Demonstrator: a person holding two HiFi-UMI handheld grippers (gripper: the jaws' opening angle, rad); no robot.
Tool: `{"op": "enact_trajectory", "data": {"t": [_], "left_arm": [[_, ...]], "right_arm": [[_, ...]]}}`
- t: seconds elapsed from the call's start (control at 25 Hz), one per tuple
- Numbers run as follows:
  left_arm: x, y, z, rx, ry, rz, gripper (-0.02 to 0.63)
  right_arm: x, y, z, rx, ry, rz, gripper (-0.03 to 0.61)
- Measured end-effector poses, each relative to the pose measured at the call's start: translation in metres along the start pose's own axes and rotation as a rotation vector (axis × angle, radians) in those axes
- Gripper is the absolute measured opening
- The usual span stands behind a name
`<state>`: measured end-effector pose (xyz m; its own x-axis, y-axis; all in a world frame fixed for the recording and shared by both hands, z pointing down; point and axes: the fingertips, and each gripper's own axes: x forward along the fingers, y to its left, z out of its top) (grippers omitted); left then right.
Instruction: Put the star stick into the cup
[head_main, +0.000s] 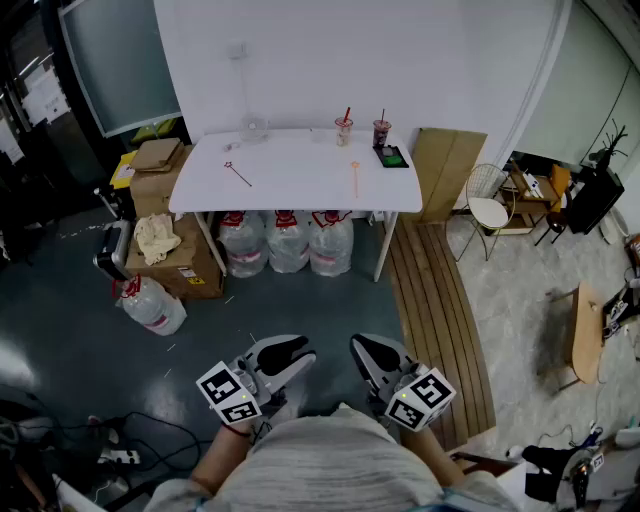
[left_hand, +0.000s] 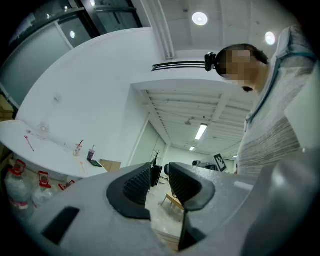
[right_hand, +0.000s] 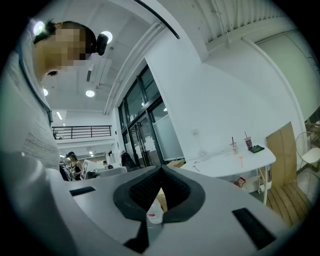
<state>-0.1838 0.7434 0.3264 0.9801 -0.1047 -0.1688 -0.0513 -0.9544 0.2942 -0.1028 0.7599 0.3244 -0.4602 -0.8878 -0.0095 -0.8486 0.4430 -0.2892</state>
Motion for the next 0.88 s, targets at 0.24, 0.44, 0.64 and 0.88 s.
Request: {"op": "enact_trajectory", "data": {"t": [0.24,0.44,0.64,0.88], "left_arm": [[0.016,0.008,-0.003,0.000,0.010,0.003,0.121],[0.033,0.014,-0.005,-0.001,0.019,0.011,0.121],[0.057,0.017,-0.004,0.000,0.017,0.010,0.121],[0.082,0.023,0.004,0.007,0.012,0.041,0.121]], "right_arm": [[0.000,-0.017,0.004,0.002,-0.002,0.003,0.008],[-0.002,-0.034,0.010,0.006,-0.003,0.009,0.008],[-0.007,-0.055,0.019,0.009,-0.005,0.012,0.008],[-0.014,-0.075,0.041,0.092,-0.037,0.092,0.009]]}}
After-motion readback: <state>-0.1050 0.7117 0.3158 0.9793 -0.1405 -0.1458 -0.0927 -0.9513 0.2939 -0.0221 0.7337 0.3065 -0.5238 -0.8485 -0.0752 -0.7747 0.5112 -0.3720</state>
